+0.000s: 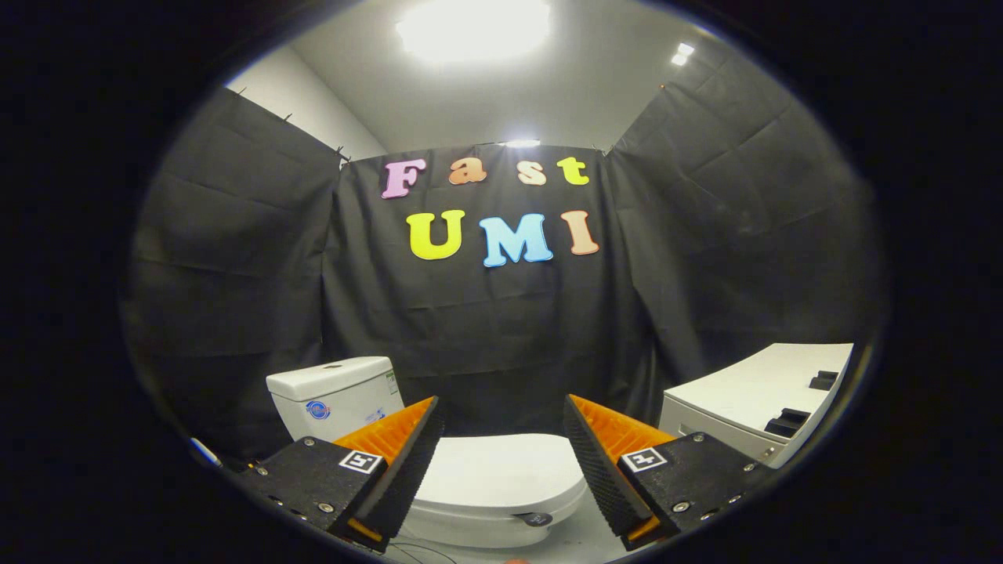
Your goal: Open the toilet lid.
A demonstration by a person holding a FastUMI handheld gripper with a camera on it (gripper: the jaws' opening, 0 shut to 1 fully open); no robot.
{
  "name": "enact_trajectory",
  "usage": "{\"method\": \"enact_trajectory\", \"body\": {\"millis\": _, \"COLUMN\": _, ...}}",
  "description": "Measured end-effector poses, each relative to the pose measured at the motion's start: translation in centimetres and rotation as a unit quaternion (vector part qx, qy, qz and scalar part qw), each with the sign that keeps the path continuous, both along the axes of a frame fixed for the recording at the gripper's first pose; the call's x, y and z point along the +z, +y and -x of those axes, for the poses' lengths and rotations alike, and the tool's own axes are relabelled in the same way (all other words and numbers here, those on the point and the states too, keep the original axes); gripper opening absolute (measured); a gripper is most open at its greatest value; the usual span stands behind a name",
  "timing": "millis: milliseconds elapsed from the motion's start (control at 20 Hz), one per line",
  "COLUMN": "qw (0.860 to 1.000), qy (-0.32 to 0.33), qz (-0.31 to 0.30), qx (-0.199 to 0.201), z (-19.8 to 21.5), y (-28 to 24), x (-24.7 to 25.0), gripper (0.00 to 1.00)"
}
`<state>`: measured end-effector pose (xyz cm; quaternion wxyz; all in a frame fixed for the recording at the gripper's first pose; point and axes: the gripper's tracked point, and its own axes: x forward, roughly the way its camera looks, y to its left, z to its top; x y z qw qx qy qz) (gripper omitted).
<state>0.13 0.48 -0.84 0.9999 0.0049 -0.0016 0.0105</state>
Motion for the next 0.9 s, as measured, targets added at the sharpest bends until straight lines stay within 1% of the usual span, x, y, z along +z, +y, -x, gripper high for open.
{"method": "enact_trajectory", "body": {"millis": 100, "qw": 1.0, "qy": -0.004, "qz": 0.001, "qx": 0.007, "z": -0.4, "y": 0.3, "x": -0.3, "gripper": 0.95}}
{"method": "enact_trajectory", "body": {"millis": 250, "qw": 1.0, "qy": -0.002, "qz": 0.006, "qx": 0.009, "z": -1.3, "y": 0.1, "x": -1.4, "gripper": 0.95}}
{"method": "enact_trajectory", "body": {"millis": 400, "qw": 1.0, "qy": 0.012, "qz": 0.0, "qx": 0.02, "z": -2.6, "y": 0.2, "x": -3.2, "gripper": 0.95}}
{"method": "enact_trajectory", "body": {"millis": 700, "qw": 0.997, "qy": 0.053, "qz": -0.056, "qx": 0.018, "z": -4.7, "y": -1.7, "x": -7.1, "gripper": 0.95}}
{"method": "enact_trajectory", "body": {"millis": 900, "qw": 0.992, "qy": 0.09, "qz": -0.089, "qx": 0.021, "z": -6.4, "y": -3.0, "x": -10.0, "gripper": 0.96}}
